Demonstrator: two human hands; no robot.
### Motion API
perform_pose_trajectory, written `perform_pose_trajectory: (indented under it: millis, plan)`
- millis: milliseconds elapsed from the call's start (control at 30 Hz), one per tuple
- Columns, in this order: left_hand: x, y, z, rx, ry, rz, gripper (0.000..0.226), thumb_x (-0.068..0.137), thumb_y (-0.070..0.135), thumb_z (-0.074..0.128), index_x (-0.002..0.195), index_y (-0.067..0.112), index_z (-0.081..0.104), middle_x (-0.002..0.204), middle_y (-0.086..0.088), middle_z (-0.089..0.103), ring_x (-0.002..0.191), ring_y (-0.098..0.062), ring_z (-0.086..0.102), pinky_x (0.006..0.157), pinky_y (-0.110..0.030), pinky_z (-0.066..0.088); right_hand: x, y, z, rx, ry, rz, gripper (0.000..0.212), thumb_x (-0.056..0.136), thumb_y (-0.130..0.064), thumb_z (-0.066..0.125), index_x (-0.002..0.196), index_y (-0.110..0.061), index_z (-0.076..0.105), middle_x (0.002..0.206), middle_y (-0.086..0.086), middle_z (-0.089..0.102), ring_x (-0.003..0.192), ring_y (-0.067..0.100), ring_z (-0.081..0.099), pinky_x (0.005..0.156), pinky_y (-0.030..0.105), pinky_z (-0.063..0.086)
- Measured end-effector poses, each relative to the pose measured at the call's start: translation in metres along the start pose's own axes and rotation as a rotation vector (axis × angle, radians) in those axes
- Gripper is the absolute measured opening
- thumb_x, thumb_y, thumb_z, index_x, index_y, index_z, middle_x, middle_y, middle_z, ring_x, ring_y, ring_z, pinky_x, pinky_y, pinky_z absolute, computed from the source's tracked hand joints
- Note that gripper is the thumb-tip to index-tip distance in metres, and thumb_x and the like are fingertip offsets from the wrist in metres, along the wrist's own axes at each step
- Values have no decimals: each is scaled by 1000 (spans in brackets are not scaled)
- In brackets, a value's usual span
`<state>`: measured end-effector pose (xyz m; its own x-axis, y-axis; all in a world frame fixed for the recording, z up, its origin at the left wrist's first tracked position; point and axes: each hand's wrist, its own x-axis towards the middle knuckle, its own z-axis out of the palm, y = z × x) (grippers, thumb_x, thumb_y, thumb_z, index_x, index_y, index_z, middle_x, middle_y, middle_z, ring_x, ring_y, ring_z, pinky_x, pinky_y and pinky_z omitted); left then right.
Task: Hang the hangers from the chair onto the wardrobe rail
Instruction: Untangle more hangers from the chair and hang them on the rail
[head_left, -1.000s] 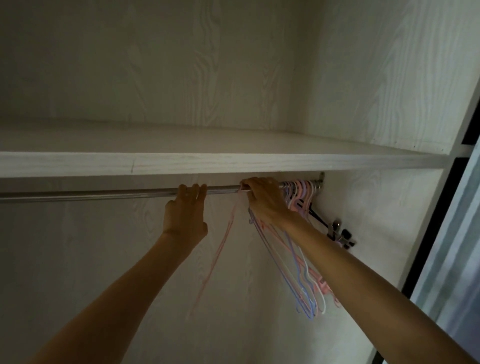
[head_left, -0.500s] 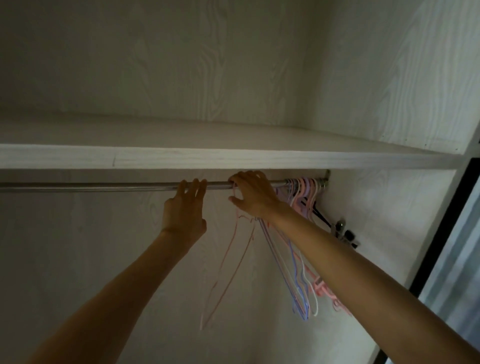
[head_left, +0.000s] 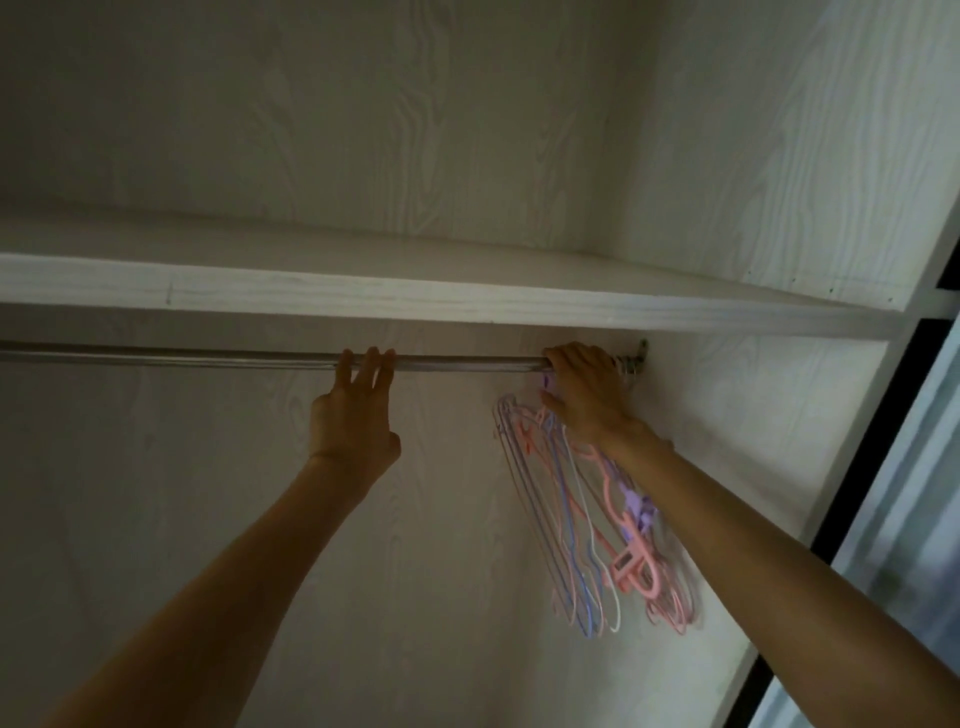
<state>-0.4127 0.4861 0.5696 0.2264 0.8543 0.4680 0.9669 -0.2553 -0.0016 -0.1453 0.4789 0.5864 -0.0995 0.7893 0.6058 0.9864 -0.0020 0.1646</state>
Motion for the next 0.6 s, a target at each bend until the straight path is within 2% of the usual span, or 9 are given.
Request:
perform_pose_trajectory:
  millis: [67,133,200,233,300,400,500,600]
  plan:
    - [-1,-2,-1,-26,-34,-11,92,84,35,58,150,23,-5,159,4,-3,147,-23,-1,99,-39,44,-5,-7,-3,-15,-9,23,57,84,-27,61,134,-6,45,133,16,51,126,33,44,106,45,31]
    - [-8,-3,-3,-33,-56,-11,94,84,39,58,150,21,-7,159,3,-10,147,-22,-6,112,-42,30,-18,-17,-13,10,-5,26,58,83,-24,61,135,-7,44,137,14,47,129,32,41,109,45,28]
    - [-23,-1,-4,-47,-3,-5,91,85,35,57,150,15,-3,159,1,-9,147,-22,-4,119,-41,17,-39,-28,-26,68,20,-32,44,80,-19,62,121,-5,56,129,15,53,121,33,48,104,43,36]
    - [-35,2,-3,-74,33,0,86,85,32,57,150,13,3,159,0,-5,147,-22,0,118,-40,17,-52,-33,-30,78,46,-86,34,76,-15,65,109,-5,63,119,15,59,111,33,55,96,41,44]
    - [-64,10,-2,-155,60,27,73,85,28,56,147,13,21,158,-1,11,145,-21,13,115,-39,23,-80,-44,-37,71,94,-175,24,66,-9,70,90,-8,70,99,10,67,92,30,63,82,35,52]
    - [-115,19,-1,-351,-39,50,52,86,27,55,136,19,44,140,0,48,128,-21,46,104,-37,39,-141,-61,-51,169,9,-197,15,66,-11,64,80,-13,69,86,3,66,84,24,59,78,31,42]
    - [-175,30,3,-440,-218,96,39,87,28,53,126,24,54,124,4,62,111,-20,60,92,-34,48,-226,-78,-71,224,-133,-96,15,74,-12,62,86,-16,70,89,1,67,88,23,60,85,34,45]
    - [-224,44,12,-457,-387,129,29,86,29,54,114,29,61,117,6,66,111,-21,60,94,-33,47,-301,-94,-88,310,-325,121,22,87,-17,53,103,-18,67,102,0,66,101,20,56,87,36,45]
